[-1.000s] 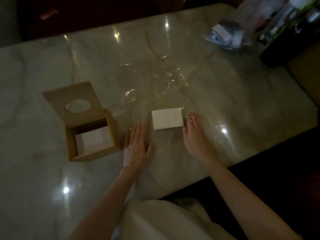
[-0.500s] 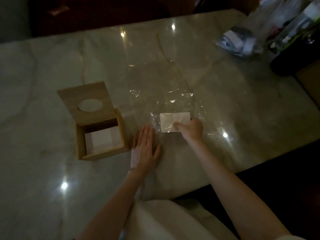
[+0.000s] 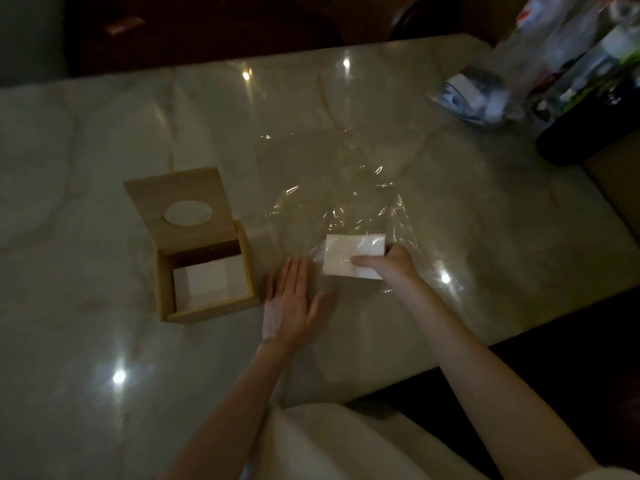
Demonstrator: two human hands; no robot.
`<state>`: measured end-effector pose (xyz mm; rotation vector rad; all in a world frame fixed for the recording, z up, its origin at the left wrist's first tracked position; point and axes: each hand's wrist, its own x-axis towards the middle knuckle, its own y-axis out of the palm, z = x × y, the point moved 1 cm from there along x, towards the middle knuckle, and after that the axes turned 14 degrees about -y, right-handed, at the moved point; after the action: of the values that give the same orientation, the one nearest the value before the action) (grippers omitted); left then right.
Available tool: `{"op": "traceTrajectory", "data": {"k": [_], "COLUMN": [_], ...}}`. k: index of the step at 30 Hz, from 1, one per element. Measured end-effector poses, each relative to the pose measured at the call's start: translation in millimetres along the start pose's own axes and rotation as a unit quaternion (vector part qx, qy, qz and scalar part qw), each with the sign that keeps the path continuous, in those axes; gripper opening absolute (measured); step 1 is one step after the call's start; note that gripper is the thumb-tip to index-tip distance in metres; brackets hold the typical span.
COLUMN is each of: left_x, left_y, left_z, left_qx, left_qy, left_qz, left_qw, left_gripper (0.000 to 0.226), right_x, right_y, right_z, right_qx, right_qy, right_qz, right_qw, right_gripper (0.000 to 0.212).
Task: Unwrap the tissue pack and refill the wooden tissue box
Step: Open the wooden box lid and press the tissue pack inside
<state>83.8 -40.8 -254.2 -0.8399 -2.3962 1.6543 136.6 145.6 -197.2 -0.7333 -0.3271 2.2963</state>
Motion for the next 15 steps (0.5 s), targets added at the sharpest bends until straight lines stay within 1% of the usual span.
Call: {"op": "traceTrajectory", "data": {"k": [2, 6, 8, 10, 12, 13, 14, 15], "left_x": [0.3, 0.1, -2.1, -8.2, -20.3, -28.1, -36.2, -43.6], "left_y": [0.4, -1.6, -6.1, -13.1, -20.4, -24.1, -27.8, -32.0], "left_z": [1.4, 2.1, -0.1, -2.4, -3.6, -4.0, -4.4, -3.0], "left_qx": [0.0, -0.023, -0.037, -0.056, -0.124, -0.177, -0.236, -0.298], "left_qy": [0.005, 0.008, 0.005, 0.006, -0.001, -0.012, -0.035, -0.073], "left_qz": [0.0, 0.006, 0.015, 0.023, 0.053, 0.082, 0.118, 0.157], "left_qw": [1.0, 1.0, 0.999, 0.998, 0.991, 0.981, 0.964, 0.939], "left_gripper": [0.074, 0.076, 0.079, 0.081, 0.082, 0.083, 0.087, 0.094], "right_x": [-10.1, -31.0, -40.2, -49.4, -57.9, -62.0, -66.0, -69.7], "right_y": [-8.3, -20.4, -22.3, -22.8, -20.5, -18.2, -15.5, -11.5], "right_z": [-4.5, -14.1, -20.1, -22.7, -22.6, -21.3, -19.3, -16.9], "right_qx": [0.038, 0.037, 0.054, 0.057, 0.045, 0.035, 0.028, 0.025], "right_qy": [-0.003, 0.039, 0.058, 0.054, 0.032, 0.018, 0.002, -0.016], "right_qz": [0.043, 0.143, 0.167, 0.177, 0.193, 0.203, 0.216, 0.23], "right_qw": [0.998, 0.988, 0.983, 0.981, 0.98, 0.978, 0.976, 0.973], "right_gripper": [0.039, 0.039, 0.041, 0.04, 0.036, 0.033, 0.032, 0.032]}}
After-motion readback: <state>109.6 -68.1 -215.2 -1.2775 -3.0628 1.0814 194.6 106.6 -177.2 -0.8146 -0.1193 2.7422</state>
